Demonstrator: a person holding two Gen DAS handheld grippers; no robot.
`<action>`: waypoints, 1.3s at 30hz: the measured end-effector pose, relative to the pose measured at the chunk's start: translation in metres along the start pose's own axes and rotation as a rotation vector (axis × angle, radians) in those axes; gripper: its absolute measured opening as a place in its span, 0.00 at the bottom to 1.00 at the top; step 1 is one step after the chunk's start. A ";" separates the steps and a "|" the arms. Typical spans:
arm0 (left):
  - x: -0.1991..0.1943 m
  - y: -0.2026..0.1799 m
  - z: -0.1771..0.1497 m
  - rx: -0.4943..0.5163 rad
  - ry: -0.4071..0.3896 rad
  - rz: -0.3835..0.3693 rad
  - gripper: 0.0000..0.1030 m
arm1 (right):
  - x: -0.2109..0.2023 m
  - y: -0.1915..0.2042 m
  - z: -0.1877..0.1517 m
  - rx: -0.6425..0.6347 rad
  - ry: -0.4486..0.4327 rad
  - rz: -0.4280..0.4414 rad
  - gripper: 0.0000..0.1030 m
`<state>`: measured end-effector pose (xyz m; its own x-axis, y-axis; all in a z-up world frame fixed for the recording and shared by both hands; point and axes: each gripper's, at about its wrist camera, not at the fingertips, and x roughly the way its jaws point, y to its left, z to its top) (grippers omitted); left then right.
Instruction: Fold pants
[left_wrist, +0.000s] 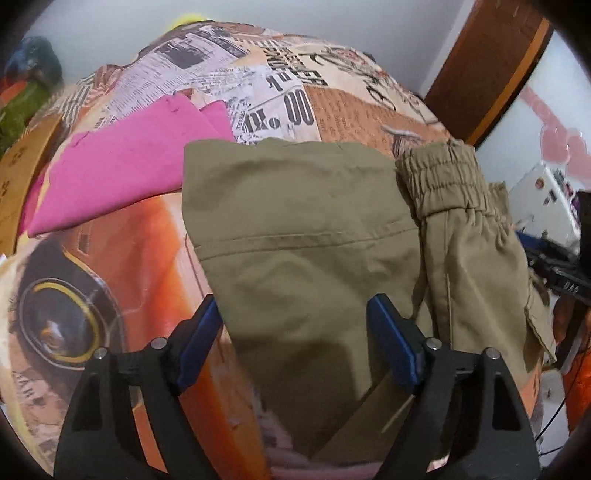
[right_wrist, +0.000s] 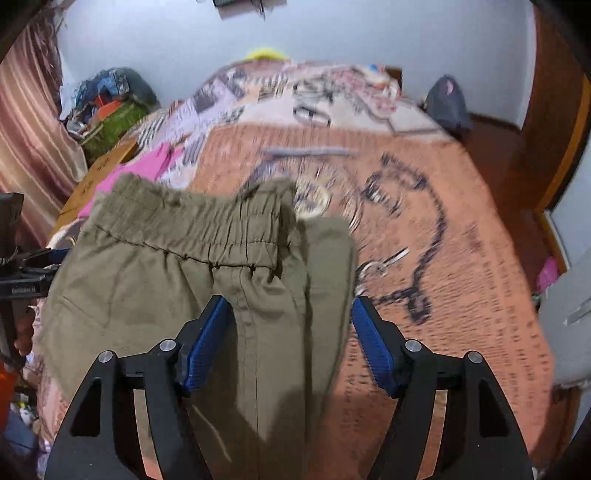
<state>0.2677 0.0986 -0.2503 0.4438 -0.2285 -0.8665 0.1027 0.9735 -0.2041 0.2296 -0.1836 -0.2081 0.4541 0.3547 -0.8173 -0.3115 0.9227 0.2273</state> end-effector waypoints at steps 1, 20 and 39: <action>0.002 0.001 0.001 -0.007 0.000 -0.023 0.80 | 0.001 -0.003 0.000 0.006 -0.011 -0.004 0.69; 0.001 -0.024 0.016 0.071 -0.033 -0.080 0.30 | 0.014 -0.022 0.005 0.049 0.126 0.185 0.52; -0.010 -0.027 0.014 0.091 -0.028 -0.045 0.13 | 0.012 -0.028 0.014 0.047 0.151 0.190 0.54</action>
<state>0.2733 0.0747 -0.2299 0.4614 -0.2730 -0.8441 0.2027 0.9587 -0.1993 0.2558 -0.2028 -0.2172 0.2605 0.4989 -0.8266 -0.3383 0.8490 0.4058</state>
